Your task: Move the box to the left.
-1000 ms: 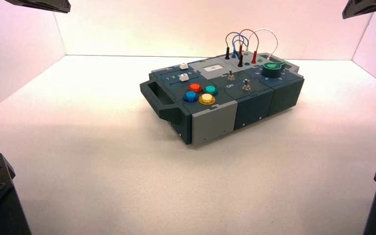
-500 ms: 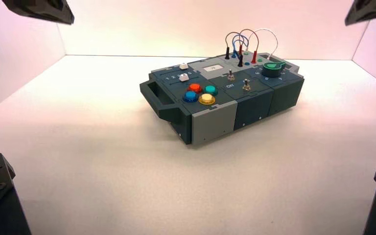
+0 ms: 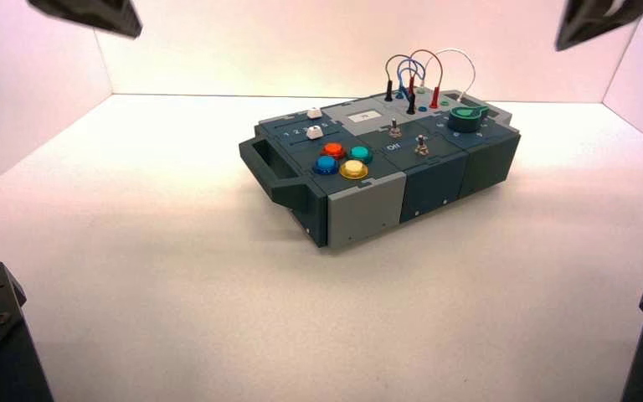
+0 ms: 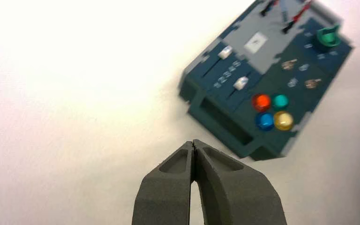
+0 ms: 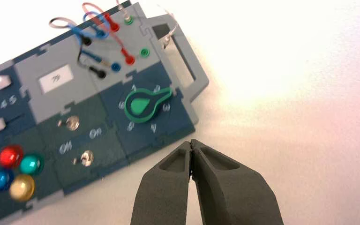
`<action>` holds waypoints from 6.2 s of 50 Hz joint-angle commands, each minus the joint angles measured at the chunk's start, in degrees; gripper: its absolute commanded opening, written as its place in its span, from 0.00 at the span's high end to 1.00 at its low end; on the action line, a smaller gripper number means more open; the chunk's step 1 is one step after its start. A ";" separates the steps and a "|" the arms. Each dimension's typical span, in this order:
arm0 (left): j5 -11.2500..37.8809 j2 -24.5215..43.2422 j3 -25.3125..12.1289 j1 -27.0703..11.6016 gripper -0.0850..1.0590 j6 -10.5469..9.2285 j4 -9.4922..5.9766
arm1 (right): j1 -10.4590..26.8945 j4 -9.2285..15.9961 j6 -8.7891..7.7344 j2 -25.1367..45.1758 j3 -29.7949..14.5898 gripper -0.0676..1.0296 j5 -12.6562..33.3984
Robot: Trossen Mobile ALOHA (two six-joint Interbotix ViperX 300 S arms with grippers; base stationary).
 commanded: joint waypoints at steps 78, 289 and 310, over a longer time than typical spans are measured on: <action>1.49 25.05 -10.99 -10.55 0.95 0.44 -0.44 | -6.86 0.62 -0.18 41.92 -29.09 0.96 2.02; -2.02 48.25 -18.63 -4.04 0.95 6.42 3.08 | 5.36 3.87 -0.44 45.70 -30.76 0.96 13.89; -1.23 47.02 -18.19 -2.11 0.95 6.42 3.87 | 8.79 5.98 -0.44 47.11 -32.70 0.96 14.85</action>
